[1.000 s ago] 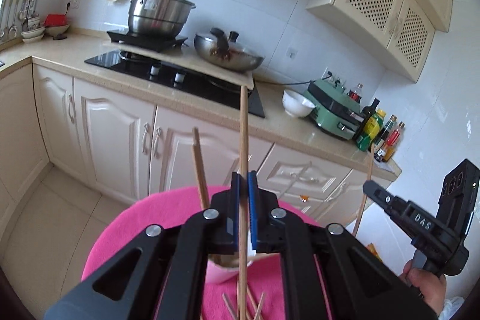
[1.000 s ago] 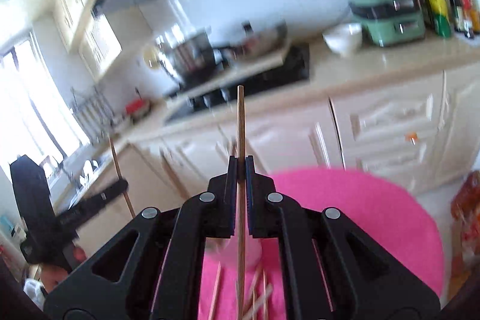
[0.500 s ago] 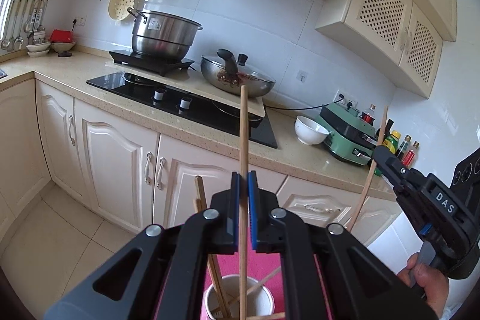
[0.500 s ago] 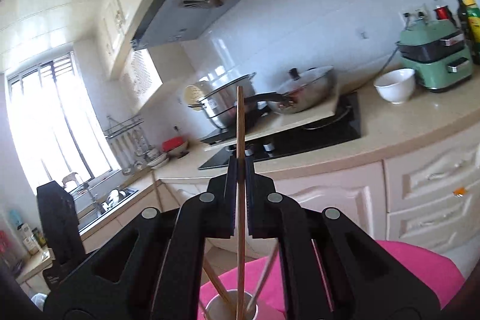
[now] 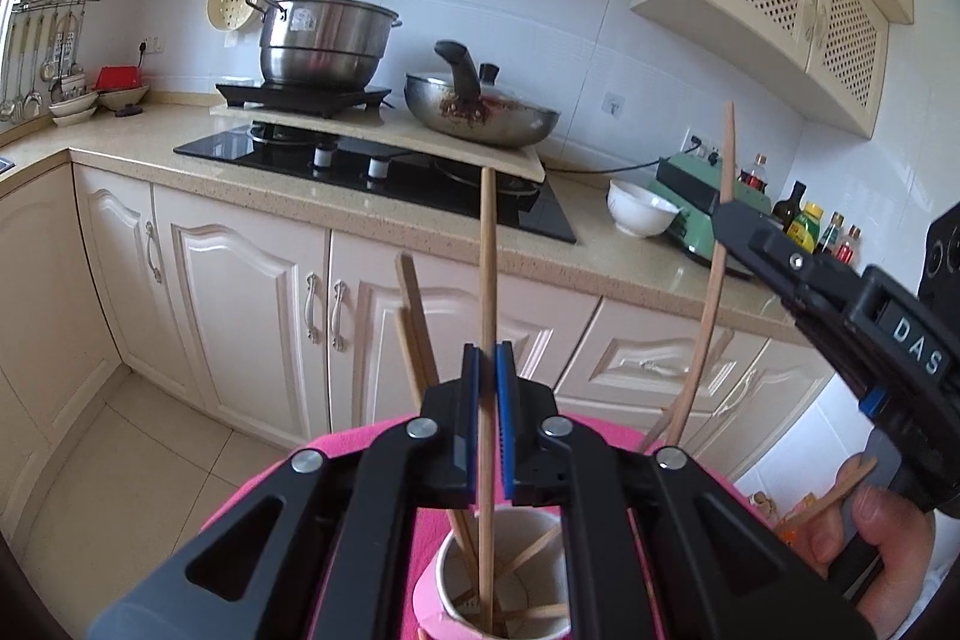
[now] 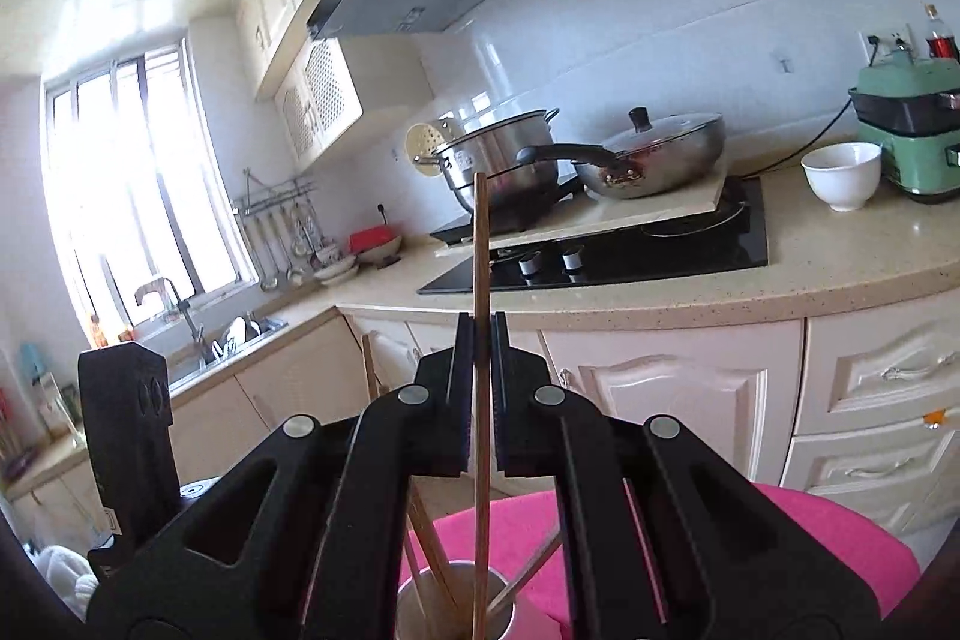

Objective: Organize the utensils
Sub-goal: 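Lift both held chopsticks upright over the pink cup with both grippers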

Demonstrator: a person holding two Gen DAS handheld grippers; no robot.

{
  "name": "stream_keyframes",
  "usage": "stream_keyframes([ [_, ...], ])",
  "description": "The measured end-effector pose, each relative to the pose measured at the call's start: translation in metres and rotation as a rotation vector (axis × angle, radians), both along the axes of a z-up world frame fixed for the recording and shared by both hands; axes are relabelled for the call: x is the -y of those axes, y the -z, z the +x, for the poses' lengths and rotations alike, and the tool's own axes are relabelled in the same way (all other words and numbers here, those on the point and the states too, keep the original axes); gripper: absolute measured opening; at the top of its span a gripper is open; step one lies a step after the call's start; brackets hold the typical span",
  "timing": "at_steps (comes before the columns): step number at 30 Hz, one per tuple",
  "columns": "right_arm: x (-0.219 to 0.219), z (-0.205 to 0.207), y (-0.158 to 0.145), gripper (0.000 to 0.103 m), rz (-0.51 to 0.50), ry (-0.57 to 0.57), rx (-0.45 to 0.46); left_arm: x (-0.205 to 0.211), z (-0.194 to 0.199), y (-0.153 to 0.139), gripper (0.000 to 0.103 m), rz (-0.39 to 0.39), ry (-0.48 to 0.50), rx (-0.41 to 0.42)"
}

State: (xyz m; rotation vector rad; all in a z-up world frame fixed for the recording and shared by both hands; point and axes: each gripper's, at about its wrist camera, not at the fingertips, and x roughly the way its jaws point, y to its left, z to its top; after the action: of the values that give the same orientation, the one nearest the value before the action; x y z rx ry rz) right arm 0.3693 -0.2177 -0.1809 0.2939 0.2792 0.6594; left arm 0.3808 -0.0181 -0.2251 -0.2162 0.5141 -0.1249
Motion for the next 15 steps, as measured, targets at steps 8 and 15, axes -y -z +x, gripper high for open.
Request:
stream_keyframes([
  [8,-0.012,-0.01,0.003,0.006,-0.072,-0.014,0.003,-0.001,-0.015,0.015,0.006,0.025,0.02,-0.072],
  [15,-0.015,-0.022,0.001,0.006,-0.127,-0.019,-0.01,-0.001,-0.02,0.017,0.01,0.038,0.017,-0.131],
])
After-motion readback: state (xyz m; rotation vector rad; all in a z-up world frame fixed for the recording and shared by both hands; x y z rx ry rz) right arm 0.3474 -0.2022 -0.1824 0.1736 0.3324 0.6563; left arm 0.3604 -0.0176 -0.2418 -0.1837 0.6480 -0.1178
